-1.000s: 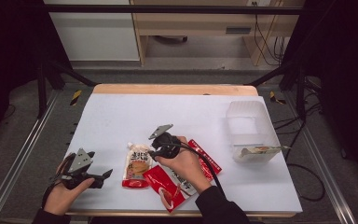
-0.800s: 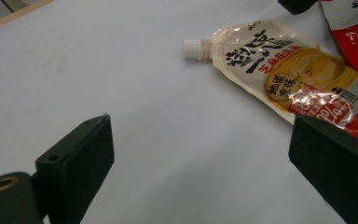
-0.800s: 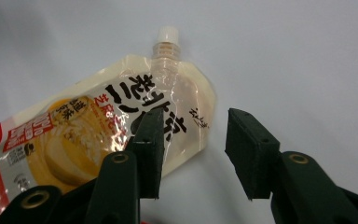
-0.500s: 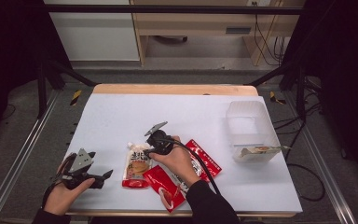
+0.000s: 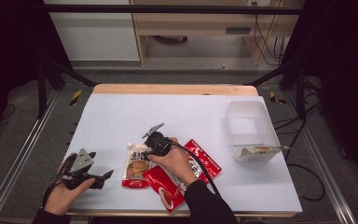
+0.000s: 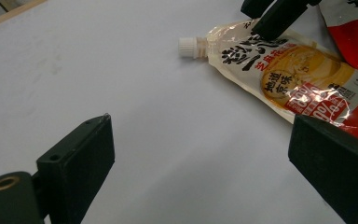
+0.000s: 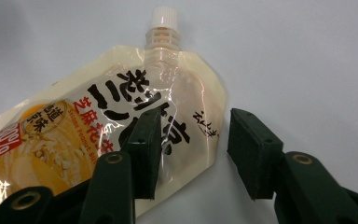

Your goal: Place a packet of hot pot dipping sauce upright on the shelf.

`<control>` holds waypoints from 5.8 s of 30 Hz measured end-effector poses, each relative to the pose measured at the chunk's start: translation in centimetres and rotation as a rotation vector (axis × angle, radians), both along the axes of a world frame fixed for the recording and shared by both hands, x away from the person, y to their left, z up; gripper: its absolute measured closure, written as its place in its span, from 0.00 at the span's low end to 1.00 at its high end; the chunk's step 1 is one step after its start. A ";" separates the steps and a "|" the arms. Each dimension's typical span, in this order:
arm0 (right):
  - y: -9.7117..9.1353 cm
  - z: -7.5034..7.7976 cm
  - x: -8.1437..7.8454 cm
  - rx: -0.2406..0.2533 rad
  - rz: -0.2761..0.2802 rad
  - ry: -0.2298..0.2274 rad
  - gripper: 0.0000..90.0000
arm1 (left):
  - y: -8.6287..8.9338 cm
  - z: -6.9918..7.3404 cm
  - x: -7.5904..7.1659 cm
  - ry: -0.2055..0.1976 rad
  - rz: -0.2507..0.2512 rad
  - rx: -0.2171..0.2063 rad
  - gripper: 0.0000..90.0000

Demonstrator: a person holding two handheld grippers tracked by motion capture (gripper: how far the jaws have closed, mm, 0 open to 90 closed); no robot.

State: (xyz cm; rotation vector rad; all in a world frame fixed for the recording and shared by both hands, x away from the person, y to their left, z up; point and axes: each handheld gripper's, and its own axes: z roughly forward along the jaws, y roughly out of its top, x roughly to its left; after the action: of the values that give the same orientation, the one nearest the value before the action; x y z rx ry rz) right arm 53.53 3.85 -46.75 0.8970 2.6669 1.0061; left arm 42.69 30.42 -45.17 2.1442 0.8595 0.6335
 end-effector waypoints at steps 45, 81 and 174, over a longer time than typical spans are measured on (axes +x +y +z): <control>0.8 6.8 -2.8 0.130 0.107 -0.183 1.00 | 0.2 0.5 -0.1 -0.033 0.021 -0.003 0.09; -4.9 13.3 -5.7 0.175 0.133 -0.287 1.00 | -0.7 0.9 -0.5 -0.032 -0.064 -0.072 0.08; -7.0 15.1 -7.2 0.054 0.225 -0.296 0.70 | -11.1 14.8 3.2 -0.006 -0.429 0.067 0.81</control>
State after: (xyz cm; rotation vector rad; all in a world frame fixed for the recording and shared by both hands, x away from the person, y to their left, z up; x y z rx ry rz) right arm 46.31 -3.20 -31.68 0.4201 2.5349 1.1604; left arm 45.94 19.34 -30.34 2.2878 0.3568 0.4502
